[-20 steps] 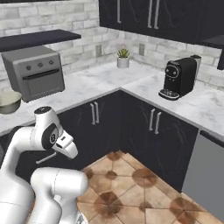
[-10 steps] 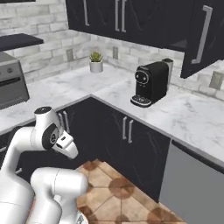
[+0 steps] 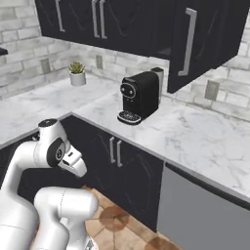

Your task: Open the cabinet and move the ladle to the pot. Then close the cabinet.

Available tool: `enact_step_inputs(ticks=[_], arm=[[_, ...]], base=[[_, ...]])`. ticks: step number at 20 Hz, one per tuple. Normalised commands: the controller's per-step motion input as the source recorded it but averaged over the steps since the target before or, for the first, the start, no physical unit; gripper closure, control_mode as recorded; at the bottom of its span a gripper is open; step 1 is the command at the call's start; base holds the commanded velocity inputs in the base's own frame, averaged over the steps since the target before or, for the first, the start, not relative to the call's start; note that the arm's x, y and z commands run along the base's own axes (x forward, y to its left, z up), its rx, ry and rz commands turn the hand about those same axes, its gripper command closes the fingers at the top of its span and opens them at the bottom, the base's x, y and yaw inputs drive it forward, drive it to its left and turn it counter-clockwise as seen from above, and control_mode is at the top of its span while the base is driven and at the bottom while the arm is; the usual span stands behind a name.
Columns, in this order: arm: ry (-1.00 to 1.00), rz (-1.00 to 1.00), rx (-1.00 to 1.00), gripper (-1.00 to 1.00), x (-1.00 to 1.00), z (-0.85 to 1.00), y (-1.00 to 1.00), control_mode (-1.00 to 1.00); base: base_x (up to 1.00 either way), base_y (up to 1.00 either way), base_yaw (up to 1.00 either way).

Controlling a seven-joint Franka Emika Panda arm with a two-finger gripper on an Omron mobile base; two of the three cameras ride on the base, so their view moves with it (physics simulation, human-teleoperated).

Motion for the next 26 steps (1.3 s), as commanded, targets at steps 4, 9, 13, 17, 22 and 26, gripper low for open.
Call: enact_step_inputs(ticks=[4, 9, 13, 17, 22, 26], arm=[[0.00, 0.00, 0.00, -1.00, 0.00, 0.00, 0.00, 1.00], [0.00, 0.00, 0.00, -1.00, 0.00, 0.00, 0.00, 1.00], [0.00, 0.00, 0.00, -1.00, 0.00, 0.00, 0.00, 1.00], [0.00, 0.00, 0.00, -1.00, 0.00, 0.00, 0.00, 1.00], [0.00, 0.00, 0.00, -1.00, 0.00, 0.00, 0.00, 1.00], [0.00, 0.00, 0.00, -1.00, 0.00, 0.00, 0.00, 1.00]], base=[[0.43, -0.17, -0.30], [0.54, -0.04, -0.23], [0.58, 0.00, -0.11], [0.37, 0.00, -0.05], [0.32, 0.07, -0.11], [0.27, 0.27, -0.27]])
